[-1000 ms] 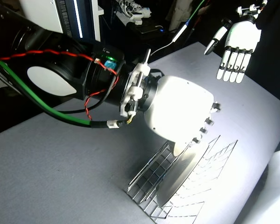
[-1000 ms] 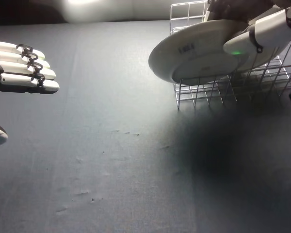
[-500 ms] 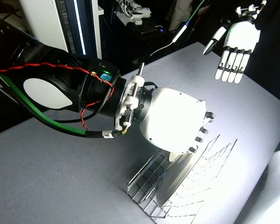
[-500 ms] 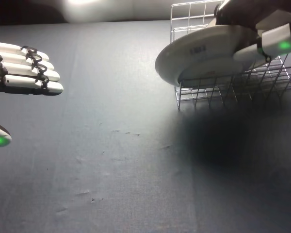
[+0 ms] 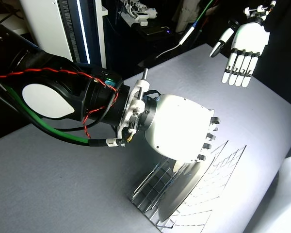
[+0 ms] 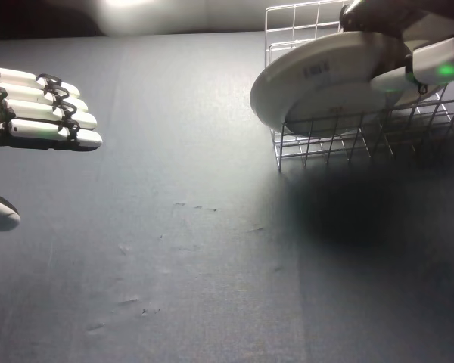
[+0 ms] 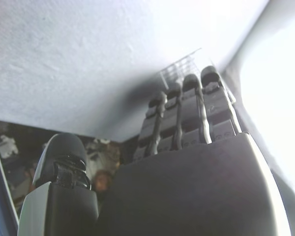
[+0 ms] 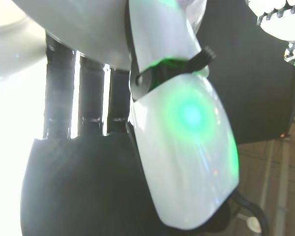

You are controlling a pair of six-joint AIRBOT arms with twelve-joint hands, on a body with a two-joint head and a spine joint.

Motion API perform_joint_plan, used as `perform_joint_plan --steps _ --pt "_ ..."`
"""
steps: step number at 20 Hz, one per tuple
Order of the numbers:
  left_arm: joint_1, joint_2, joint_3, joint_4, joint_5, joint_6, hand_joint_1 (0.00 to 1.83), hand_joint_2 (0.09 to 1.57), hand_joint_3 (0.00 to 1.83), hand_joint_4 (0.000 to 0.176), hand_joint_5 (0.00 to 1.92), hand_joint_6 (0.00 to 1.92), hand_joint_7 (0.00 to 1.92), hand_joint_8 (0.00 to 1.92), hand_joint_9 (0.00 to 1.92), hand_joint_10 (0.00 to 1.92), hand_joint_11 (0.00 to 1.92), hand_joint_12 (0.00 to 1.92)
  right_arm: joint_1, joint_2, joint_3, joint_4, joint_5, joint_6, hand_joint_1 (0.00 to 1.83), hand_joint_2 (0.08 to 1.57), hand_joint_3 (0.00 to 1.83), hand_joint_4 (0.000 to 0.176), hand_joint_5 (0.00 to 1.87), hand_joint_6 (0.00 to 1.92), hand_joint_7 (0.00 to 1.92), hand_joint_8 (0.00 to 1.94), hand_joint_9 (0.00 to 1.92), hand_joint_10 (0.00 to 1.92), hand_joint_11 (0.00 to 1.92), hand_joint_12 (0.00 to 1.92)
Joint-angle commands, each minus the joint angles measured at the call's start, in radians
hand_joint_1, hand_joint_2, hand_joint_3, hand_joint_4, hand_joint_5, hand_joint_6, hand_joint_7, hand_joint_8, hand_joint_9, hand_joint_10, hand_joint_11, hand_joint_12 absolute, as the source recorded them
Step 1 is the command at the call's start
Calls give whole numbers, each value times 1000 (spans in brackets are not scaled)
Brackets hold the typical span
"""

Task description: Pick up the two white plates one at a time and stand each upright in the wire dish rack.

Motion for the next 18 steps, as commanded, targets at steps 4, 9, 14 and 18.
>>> perform_joint_plan --steps 4,9,14,18 --pt "-7 10 -4 -63 -11 -2 0 1216 0 0 66 21 38 13 16 6 35 17 21 8 2 0 149 4 1319 1102 0 0 746 591 872 255 906 150 603 976" --pt "-7 10 -4 -63 -11 -2 0 1225 2 0 26 7 0 0 0 0 0 0 21 9 -4 0 150 5 1361 1036 0 0 767 19 812 0 808 2 369 1086" --pt "-7 10 -2 -62 -11 -2 0 1220 0 0 57 12 18 6 0 0 8 4 31 9 -7 -5 169 5 1331 1058 4 0 651 0 673 0 664 0 196 1185" --pt "-7 10 -2 -62 -38 -2 0 1216 0 0 31 3 0 0 0 0 0 0 50 9 -7 -64 195 4 1178 1043 0 0 357 0 329 0 298 0 1 994"
